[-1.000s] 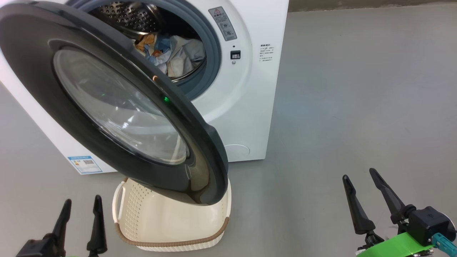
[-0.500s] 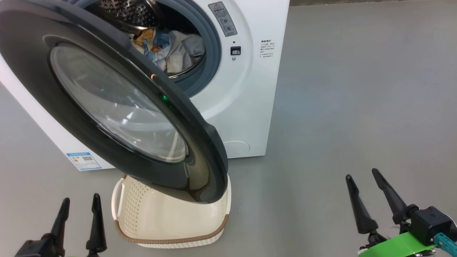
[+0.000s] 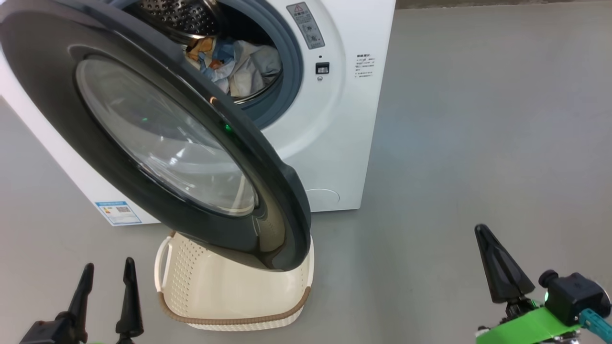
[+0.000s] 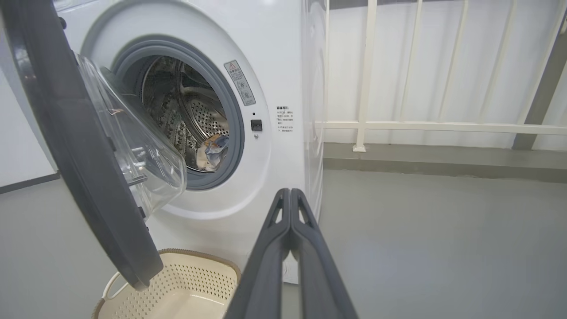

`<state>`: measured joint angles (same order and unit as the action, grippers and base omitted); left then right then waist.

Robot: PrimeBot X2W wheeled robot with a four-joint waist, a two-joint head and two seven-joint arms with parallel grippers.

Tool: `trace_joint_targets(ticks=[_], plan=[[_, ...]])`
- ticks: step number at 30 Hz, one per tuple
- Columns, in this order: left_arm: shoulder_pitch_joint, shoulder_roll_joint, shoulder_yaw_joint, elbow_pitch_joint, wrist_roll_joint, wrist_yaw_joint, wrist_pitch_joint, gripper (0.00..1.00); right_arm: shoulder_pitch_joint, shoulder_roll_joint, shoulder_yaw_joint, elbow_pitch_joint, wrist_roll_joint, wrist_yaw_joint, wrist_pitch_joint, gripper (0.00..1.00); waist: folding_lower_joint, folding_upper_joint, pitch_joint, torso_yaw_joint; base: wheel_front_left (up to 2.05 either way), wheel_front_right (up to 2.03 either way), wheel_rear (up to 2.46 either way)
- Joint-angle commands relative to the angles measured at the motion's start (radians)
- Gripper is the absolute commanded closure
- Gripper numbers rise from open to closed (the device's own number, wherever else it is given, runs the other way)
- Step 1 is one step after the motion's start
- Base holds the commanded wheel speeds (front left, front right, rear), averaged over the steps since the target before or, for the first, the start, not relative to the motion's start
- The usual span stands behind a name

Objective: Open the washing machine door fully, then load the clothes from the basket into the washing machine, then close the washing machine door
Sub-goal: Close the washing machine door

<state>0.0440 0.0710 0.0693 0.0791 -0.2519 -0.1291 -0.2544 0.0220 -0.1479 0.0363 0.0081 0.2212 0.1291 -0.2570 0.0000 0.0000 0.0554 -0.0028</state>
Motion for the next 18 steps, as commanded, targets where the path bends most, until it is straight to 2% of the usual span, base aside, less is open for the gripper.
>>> trace_joint_targets(ticks=[1,10,18], plan=[[-0.009,0.012,0.028,-0.030,-0.001,-0.001,-0.007,0.00,-0.040,-0.012,0.030,-0.037,-0.014,0.002,-0.005,1.00,0.0000,0.0000,-0.002,0.003,0.00,0.00,0.00],[-0.002,0.007,0.006,-0.030,0.001,-0.001,-0.007,0.00,-0.166,-0.035,0.114,-0.127,-0.006,0.002,-0.005,1.00,0.0000,0.0000,-0.021,0.022,0.00,0.00,0.00],[-0.006,0.005,-0.027,-0.024,-0.003,-0.001,-0.007,0.00,-0.331,-0.026,0.283,-0.225,0.013,0.002,-0.005,1.00,0.0000,0.0000,-0.039,0.052,0.00,0.00,0.00]])
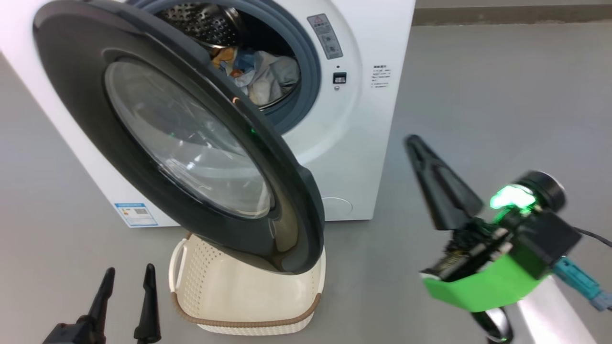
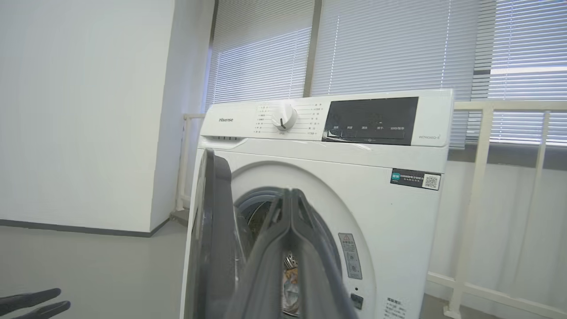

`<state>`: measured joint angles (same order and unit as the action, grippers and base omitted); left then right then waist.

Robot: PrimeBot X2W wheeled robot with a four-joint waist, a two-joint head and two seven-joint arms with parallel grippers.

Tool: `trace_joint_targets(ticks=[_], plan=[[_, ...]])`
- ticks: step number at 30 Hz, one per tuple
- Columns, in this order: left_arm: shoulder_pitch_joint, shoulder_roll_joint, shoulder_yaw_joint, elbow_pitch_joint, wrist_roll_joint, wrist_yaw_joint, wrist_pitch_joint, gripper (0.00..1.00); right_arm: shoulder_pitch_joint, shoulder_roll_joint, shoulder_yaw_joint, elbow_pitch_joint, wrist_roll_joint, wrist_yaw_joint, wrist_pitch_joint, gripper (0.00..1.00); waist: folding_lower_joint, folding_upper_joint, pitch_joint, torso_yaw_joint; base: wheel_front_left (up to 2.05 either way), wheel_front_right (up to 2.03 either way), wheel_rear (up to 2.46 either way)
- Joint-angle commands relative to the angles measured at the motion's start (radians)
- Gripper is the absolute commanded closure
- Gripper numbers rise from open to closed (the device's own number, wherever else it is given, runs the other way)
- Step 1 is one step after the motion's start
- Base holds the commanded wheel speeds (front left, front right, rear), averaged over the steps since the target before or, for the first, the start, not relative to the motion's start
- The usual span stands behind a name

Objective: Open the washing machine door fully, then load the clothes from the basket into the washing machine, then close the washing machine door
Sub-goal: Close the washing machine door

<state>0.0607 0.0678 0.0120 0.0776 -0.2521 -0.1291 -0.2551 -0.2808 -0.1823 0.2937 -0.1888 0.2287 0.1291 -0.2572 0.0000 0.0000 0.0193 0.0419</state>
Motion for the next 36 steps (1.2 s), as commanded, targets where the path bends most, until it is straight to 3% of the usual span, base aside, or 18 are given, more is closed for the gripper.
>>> trace_joint_targets(ticks=[1,9,19,36], plan=[[-0.024,0.008,0.028,-0.023,-0.003,-0.001,-0.007,0.00,-0.041,0.013,0.047,-0.034,0.008,0.002,-0.005,1.00,0.0000,0.0000,-0.003,0.011,0.00,0.00,0.00],[-0.048,0.005,0.004,-0.018,-0.008,-0.001,-0.007,0.00,-0.076,0.037,0.208,0.017,0.035,0.002,-0.005,1.00,0.0000,0.0000,0.011,0.050,0.00,0.00,0.00],[-0.094,0.006,-0.023,-0.027,-0.018,-0.002,-0.007,0.00,-0.057,0.064,0.294,0.128,0.063,0.002,-0.005,1.00,0.0000,0.0000,0.060,0.086,0.00,0.00,0.00],[-0.154,0.018,-0.032,-0.037,-0.031,-0.002,-0.007,0.00,-0.073,0.088,0.280,0.226,0.066,0.002,-0.005,1.00,0.0000,0.0000,0.151,0.099,0.00,0.00,0.00]])
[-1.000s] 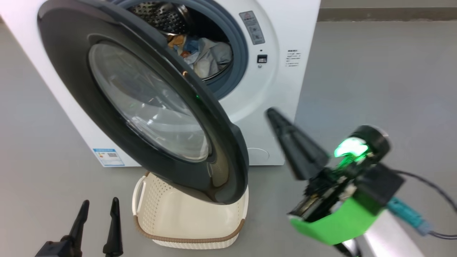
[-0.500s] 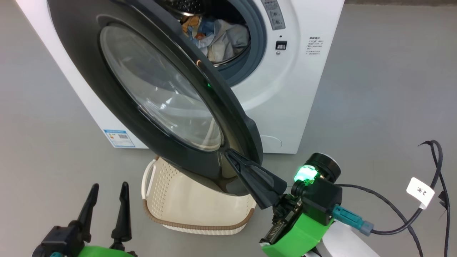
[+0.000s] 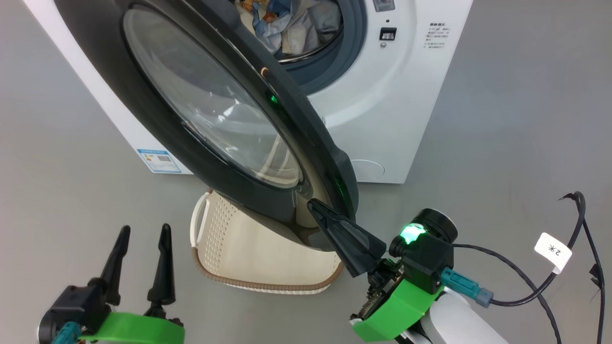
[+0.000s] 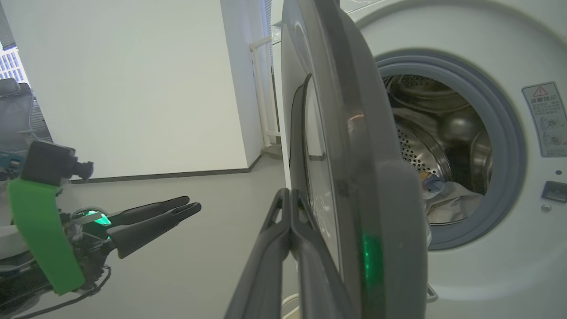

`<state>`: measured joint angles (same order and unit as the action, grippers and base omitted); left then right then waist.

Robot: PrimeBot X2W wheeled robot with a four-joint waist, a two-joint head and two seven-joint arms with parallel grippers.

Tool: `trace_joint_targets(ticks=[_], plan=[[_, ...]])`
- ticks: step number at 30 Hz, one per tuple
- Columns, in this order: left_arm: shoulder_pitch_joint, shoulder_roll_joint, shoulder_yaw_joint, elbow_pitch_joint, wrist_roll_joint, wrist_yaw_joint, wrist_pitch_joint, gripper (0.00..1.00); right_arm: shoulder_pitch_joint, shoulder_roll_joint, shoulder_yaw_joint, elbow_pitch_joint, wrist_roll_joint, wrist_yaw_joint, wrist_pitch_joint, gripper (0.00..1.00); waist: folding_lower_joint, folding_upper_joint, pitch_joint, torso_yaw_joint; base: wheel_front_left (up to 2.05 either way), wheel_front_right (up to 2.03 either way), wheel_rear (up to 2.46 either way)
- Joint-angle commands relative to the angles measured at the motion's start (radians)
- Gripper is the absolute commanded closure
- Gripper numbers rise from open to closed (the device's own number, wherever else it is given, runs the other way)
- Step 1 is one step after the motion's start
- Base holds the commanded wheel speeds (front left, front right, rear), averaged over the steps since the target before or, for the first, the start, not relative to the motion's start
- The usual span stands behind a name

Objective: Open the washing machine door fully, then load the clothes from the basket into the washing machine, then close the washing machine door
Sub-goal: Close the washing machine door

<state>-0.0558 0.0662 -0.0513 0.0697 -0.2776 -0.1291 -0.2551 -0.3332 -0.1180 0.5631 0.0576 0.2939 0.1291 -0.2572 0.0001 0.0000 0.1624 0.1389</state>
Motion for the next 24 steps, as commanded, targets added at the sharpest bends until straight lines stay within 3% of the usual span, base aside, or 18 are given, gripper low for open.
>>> trace_joint_targets(ticks=[1,24], plan=[[-0.040,0.020,0.031,-0.030,-0.005,-0.002,-0.007,0.00,-0.022,0.025,0.009,-0.018,0.001,0.002,-0.005,1.00,-0.0001,0.0000,0.011,0.002,0.00,0.00,0.00],[-0.075,0.036,0.051,-0.053,-0.019,-0.002,-0.007,0.00,-0.086,0.028,-0.060,-0.011,-0.024,0.002,-0.005,1.00,-0.0001,0.0000,0.112,-0.025,0.00,0.00,0.00]])
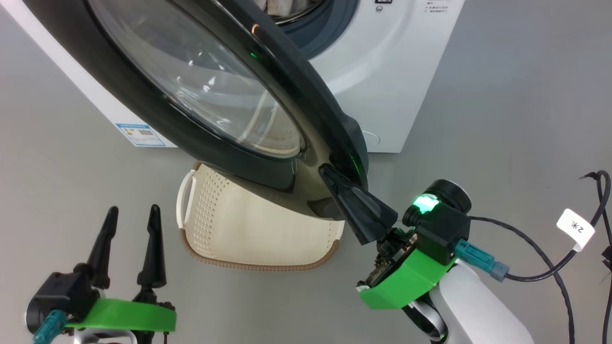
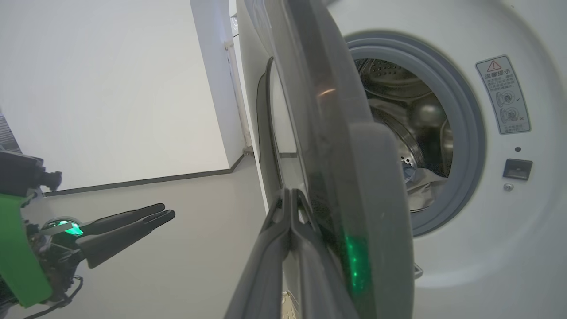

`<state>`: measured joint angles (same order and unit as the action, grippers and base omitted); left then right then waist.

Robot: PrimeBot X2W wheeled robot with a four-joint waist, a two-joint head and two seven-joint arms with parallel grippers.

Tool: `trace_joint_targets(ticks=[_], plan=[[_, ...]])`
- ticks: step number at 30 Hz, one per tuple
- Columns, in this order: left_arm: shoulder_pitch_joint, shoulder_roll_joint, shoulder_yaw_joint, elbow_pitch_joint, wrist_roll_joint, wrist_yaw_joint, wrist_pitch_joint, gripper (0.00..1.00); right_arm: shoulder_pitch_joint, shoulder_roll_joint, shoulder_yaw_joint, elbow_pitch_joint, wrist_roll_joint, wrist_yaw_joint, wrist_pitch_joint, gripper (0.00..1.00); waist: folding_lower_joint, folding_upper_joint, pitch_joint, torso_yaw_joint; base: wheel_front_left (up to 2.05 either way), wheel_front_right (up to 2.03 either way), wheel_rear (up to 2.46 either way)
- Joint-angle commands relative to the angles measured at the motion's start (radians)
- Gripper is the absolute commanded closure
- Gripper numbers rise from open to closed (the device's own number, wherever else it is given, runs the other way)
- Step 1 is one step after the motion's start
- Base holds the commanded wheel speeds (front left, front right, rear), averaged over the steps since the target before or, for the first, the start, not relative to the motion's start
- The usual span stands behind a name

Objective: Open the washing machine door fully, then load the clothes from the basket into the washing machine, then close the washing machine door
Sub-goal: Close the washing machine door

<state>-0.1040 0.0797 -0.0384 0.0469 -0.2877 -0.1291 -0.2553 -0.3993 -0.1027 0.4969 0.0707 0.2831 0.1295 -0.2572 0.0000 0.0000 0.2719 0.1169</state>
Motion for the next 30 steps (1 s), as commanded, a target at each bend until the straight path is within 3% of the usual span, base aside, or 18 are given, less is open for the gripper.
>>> trace_joint_targets(ticks=[1,30], plan=[[-0.027,0.022,0.039,-0.031,-0.008,-0.002,-0.006,0.00,-0.023,0.013,0.004,-0.024,-0.014,0.001,-0.005,1.00,0.0000,0.0000,0.004,-0.005,0.00,0.00,0.00],[-0.075,0.032,0.004,-0.059,-0.025,-0.002,-0.006,0.00,-0.253,-0.074,-0.091,0.043,-0.047,0.001,-0.005,1.00,0.0000,0.0000,0.132,0.019,0.00,0.00,0.00]])
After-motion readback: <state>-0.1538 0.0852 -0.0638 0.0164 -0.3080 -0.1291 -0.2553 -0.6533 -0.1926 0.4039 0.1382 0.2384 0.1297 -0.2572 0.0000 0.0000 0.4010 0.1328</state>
